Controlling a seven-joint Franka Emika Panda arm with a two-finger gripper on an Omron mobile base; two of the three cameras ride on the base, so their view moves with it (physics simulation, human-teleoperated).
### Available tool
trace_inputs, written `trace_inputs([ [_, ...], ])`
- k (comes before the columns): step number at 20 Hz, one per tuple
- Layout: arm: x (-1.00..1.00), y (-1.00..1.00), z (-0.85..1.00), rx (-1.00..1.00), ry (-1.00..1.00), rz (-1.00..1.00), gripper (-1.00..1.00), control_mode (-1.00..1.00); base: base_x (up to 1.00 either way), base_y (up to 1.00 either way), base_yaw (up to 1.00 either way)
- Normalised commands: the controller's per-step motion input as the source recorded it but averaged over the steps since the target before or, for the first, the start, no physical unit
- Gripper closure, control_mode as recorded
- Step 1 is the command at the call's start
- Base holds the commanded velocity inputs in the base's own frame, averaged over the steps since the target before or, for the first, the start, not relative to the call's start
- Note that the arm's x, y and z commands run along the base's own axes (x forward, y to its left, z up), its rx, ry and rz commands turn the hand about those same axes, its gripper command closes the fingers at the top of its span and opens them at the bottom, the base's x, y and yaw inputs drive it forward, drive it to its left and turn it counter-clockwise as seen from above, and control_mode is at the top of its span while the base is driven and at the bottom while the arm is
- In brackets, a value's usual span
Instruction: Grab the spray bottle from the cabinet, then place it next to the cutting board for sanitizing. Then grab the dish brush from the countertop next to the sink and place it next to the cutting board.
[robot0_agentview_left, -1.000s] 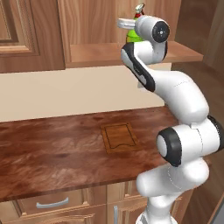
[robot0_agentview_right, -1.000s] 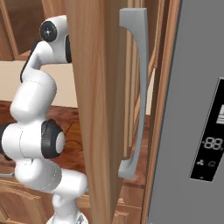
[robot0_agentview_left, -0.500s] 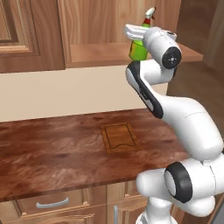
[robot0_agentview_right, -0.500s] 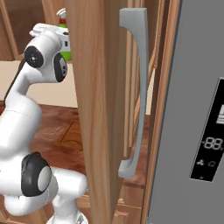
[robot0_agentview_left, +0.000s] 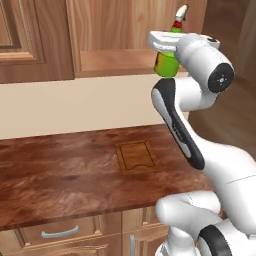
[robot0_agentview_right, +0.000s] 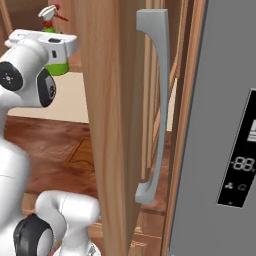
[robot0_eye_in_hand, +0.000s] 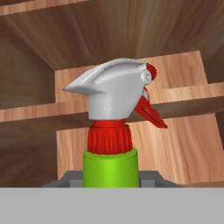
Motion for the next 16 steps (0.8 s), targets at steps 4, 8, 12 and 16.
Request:
trace_inputs([
  [4, -1.0, -0.09, -0.26, -0.21, 0.0, 0.08, 1.0, -1.0, 0.0, 0.0, 0.0],
  [8, -0.67, -0.36, -0.5, -0.13, 0.1, 0.01, 1.0, -1.0, 0.0, 0.0, 0.0],
  [12, -0.48, -0.39, -0.6, -0.08, 0.1, 0.0, 1.0, -1.0, 0.0, 0.0, 0.0],
  [16, -0.32, -0.18, -0.74, -0.04, 0.03, -0.01, 1.0, -1.0, 0.0, 0.0, 0.0],
])
